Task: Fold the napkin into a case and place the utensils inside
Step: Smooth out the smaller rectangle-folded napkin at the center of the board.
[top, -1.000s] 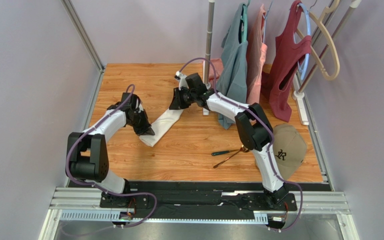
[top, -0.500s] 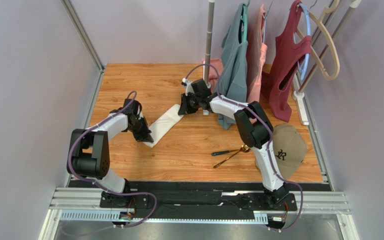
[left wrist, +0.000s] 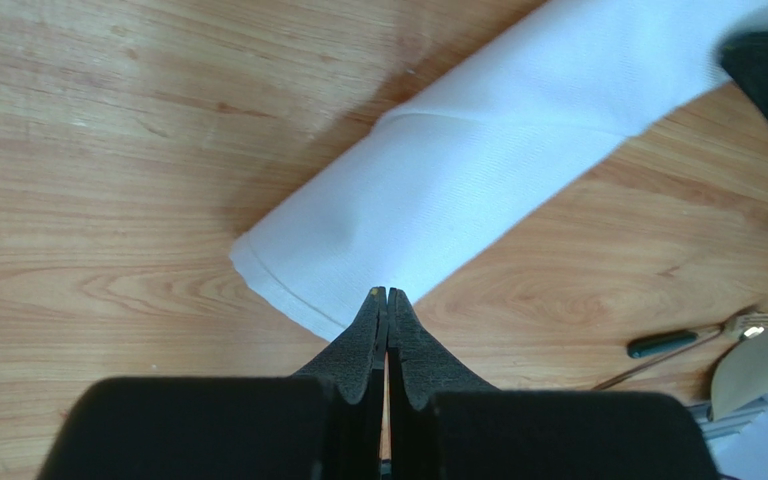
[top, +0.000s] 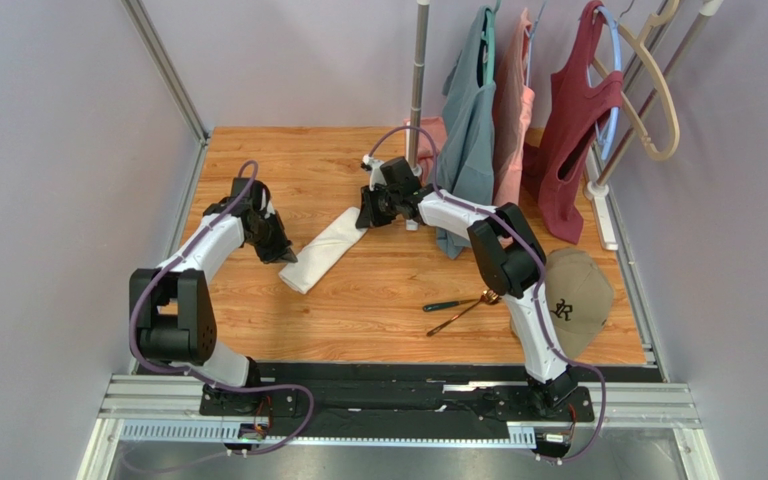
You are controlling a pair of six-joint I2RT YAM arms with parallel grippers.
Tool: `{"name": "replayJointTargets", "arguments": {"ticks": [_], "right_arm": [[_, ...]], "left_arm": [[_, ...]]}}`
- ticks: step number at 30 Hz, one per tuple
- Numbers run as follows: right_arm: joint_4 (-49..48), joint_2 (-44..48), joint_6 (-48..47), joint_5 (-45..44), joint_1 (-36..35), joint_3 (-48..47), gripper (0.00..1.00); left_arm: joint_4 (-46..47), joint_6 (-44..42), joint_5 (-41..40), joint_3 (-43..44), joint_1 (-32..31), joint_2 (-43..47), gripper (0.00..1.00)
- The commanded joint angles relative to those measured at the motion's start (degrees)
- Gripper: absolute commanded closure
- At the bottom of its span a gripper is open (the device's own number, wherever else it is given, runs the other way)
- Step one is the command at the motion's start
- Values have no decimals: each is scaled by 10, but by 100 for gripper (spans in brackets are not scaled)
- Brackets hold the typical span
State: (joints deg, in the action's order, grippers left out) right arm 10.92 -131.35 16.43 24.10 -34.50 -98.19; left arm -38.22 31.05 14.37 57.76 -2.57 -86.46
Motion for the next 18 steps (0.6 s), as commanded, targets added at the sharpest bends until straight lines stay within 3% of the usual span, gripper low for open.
{"name": "replayJointTargets", "arguments": {"ticks": [1,11,14,18], "right_arm": [[-6,52,2,-13,-8,-7,90],[-18,21,-1,-50,-6,27,91],[-21,18,2,-52,-10,22,91],[14,36,2,-54,-14,-9,87]], "left_arm": [[-29,-23,-28,17,10,-58,100],[-60,-41,-82,89,35,-171,100],[-77,-53,-58,117,56,-195,100],[-91,-60,-121,137,58,-146,97]]}}
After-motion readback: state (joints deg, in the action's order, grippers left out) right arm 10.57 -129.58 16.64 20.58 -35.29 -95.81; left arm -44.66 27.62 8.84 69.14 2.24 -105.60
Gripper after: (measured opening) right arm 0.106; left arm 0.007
